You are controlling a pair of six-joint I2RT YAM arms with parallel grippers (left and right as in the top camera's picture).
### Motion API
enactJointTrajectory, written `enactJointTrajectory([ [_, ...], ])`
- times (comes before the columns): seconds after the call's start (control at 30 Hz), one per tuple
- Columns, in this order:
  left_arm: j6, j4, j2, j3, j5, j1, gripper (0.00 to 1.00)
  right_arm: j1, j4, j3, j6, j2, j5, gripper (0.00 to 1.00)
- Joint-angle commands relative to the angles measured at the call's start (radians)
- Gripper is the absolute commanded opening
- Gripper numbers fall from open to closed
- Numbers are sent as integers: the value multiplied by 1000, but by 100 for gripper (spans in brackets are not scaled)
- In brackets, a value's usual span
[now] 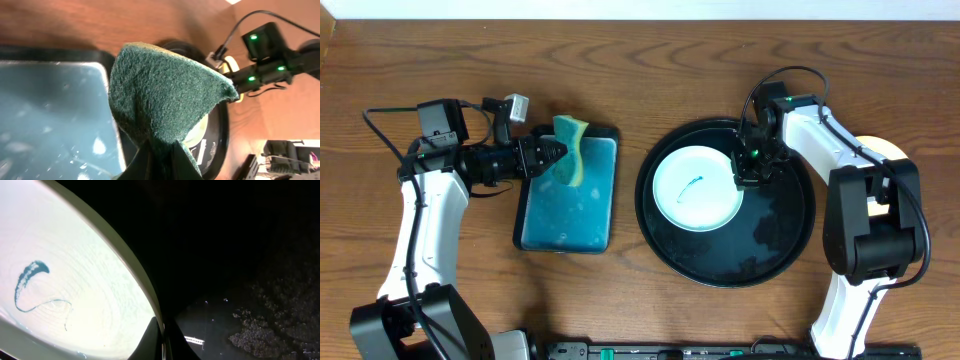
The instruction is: Clean dirty plates on tray and stack at the side
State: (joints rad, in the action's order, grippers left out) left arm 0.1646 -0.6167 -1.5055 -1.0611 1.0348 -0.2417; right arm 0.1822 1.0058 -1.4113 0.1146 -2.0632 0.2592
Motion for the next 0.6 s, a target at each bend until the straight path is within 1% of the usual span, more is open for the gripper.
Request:
enactJointTrajectory([
  [0.0, 7, -25, 4, -12, -84, -7, 7, 14, 4, 6, 3, 24, -17, 1],
  [0.57, 7, -30, 4, 10, -87, -7, 8, 104, 8, 6, 5, 24, -23, 1],
])
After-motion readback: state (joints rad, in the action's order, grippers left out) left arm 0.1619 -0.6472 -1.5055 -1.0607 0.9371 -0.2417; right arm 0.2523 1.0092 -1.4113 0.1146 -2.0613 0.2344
